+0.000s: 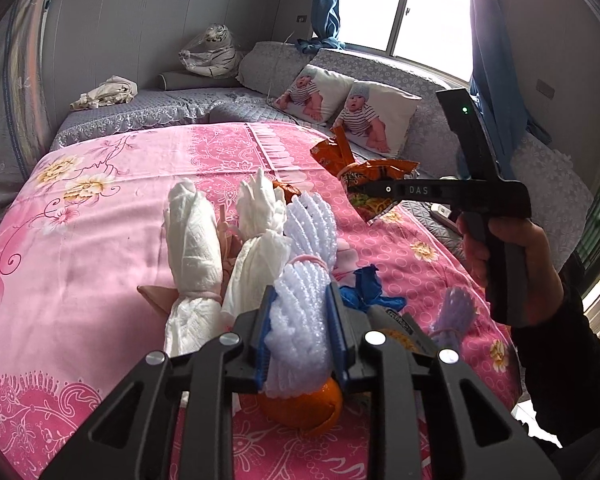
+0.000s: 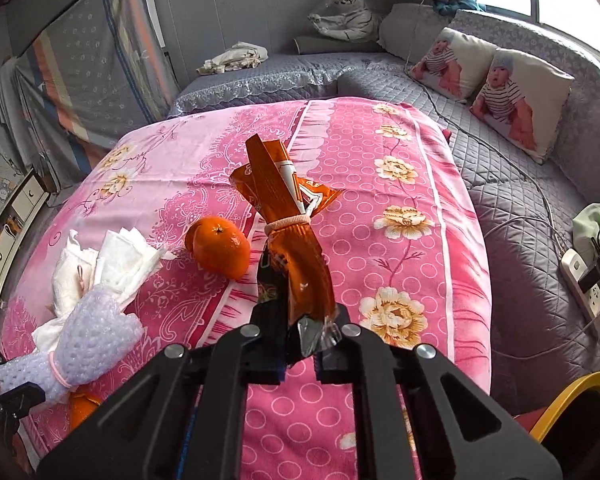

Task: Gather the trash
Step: 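Carry the white mesh scrubber and orange wrapper over the yellow bin with both tools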

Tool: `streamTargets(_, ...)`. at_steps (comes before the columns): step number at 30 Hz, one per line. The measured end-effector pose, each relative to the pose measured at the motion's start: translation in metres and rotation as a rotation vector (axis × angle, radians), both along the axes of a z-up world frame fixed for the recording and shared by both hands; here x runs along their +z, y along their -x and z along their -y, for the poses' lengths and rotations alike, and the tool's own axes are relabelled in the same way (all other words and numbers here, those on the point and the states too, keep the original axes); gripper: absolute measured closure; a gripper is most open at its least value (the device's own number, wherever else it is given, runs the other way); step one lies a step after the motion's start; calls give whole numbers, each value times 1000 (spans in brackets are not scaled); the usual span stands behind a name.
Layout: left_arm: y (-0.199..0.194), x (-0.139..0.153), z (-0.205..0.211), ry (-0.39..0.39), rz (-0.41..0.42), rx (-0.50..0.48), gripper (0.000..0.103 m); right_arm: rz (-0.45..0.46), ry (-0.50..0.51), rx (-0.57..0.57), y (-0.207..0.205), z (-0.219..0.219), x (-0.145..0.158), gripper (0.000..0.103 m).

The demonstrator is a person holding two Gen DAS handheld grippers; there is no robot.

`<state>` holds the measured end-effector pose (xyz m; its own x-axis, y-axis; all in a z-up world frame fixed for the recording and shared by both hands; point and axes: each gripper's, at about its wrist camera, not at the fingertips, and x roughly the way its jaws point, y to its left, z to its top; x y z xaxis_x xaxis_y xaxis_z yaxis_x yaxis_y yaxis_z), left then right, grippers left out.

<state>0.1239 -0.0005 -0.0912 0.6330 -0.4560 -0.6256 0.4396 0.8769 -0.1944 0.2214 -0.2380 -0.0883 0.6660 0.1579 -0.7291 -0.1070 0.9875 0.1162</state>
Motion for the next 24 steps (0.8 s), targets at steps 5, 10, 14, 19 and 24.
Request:
streamTargets(5, 9, 8, -12, 22, 16, 22, 80, 15, -15, 4, 15, 2, 11, 95)
streamTargets(10, 18, 13, -22, 41, 25, 31, 80, 32, -36, 6, 31, 4, 21, 95)
streamTargets(14, 25, 15, -29, 56, 20, 40, 80, 39, -50, 19, 42, 4, 26, 95)
streamTargets(19, 35, 24, -39, 63, 47, 66, 80, 61, -57, 17, 55, 8, 33, 95)
streamTargets(24, 45, 36, -47, 72, 80, 87, 80, 80, -64, 17, 64, 8, 38, 95)
